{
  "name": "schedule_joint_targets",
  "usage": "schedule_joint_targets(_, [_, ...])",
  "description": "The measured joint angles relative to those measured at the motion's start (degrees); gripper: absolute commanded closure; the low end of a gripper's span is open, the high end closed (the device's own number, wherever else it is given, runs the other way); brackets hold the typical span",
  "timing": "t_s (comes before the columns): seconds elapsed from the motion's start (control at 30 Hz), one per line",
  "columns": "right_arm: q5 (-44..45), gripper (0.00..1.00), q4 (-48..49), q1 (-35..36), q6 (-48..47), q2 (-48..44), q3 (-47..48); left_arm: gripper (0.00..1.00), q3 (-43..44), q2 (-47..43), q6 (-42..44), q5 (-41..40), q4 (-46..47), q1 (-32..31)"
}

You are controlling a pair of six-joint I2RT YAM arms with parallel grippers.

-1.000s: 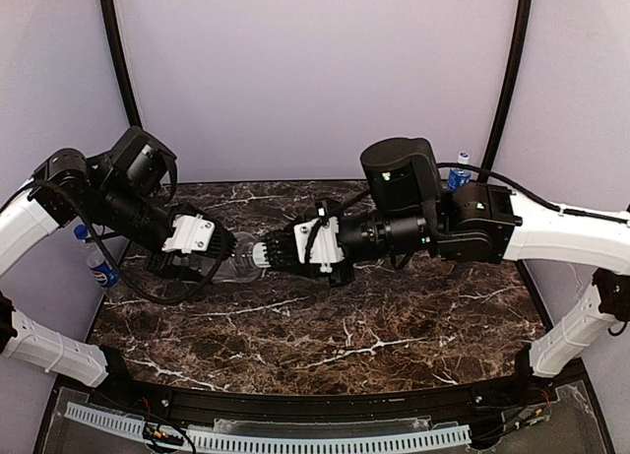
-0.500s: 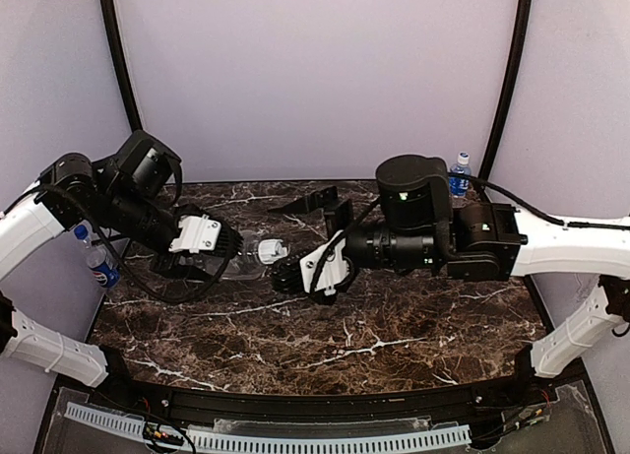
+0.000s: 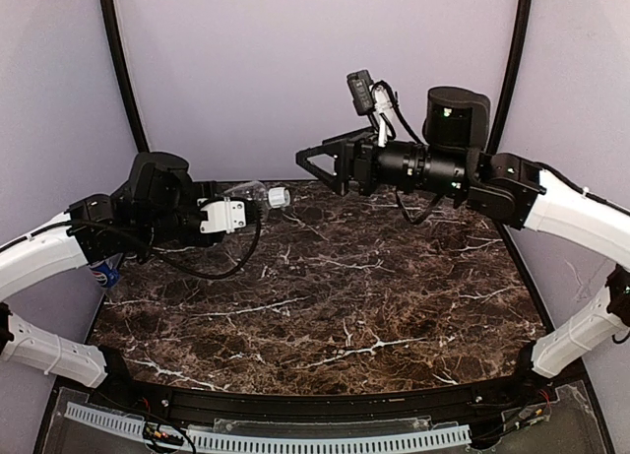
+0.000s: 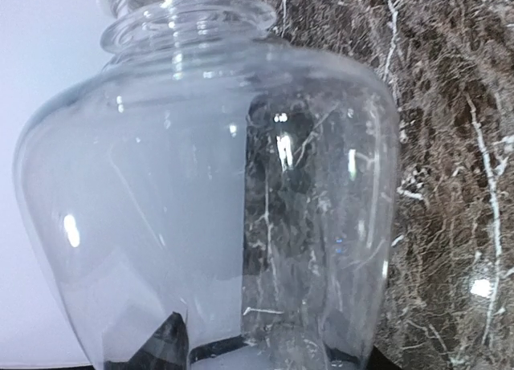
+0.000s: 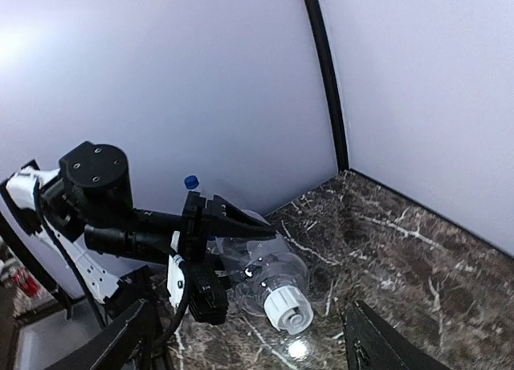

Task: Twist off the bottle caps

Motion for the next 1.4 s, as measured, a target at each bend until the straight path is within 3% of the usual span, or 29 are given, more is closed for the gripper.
schedule_joint_targets(0.2, [-2.73, 0.19, -2.82, -2.89, 22.49, 6.47, 1.92, 0.46, -3.91, -0.04, 6.97, -7.48, 11.13, -1.01])
schedule_joint_targets(0.43, [-9.33, 0.26, -3.76, -4.83, 31.58, 13.55, 5.11, 0.46, -6.03, -0.39, 11.32, -10.27, 16.92, -1.81])
schedule_joint_targets(0.53, [-11.17, 0.31, -3.58, -5.2, 33.05, 15.76, 6.82, 0.46, -6.1, -0.68, 12.0, -10.47, 17.75, -2.08])
schedule_joint_targets(0.73, [-13.18, 0.66, -2.73, -6.05, 34.62, 16.74, 6.95, 0.46, -6.21, -1.14, 12.61, -10.47, 18.84, -2.43])
schedule_joint_targets(0.8, [-13.75, 0.72, -1.95, -6.45, 35.15, 16.83, 6.95, 0.46, -6.49, -1.44, 12.79, -10.49, 18.97, -2.45])
schedule_joint_targets(0.9, [-14.78, 0.75, -1.2, -6.69, 35.26, 16.85, 6.95, 0.47, -6.82, -1.73, 12.79, -10.47, 19.23, -2.45])
schedule_joint_targets(1.1, [-17.07, 0.72, -0.35, -7.04, 35.76, 17.49, 6.95, 0.47, -6.93, -1.86, 13.18, -10.67, 19.45, -2.69])
schedule_joint_targets(1.17, [-17.64, 0.78, -0.04, -7.17, 35.93, 17.79, 6.97, 0.47, -7.02, -1.86, 13.31, -10.99, 19.43, -2.69])
schedule_joint_targets(1.27, [-18.18, 1.0, 0.24, -7.32, 35.93, 17.94, 6.97, 0.48, -7.04, -1.84, 13.57, -11.23, 19.43, -2.69])
schedule_joint_targets(1.4, [-19.26, 1.0, 0.33, -7.48, 34.69, 18.03, 7.13, 0.5, -7.04, -1.86, 13.33, -11.08, 19.34, -2.71])
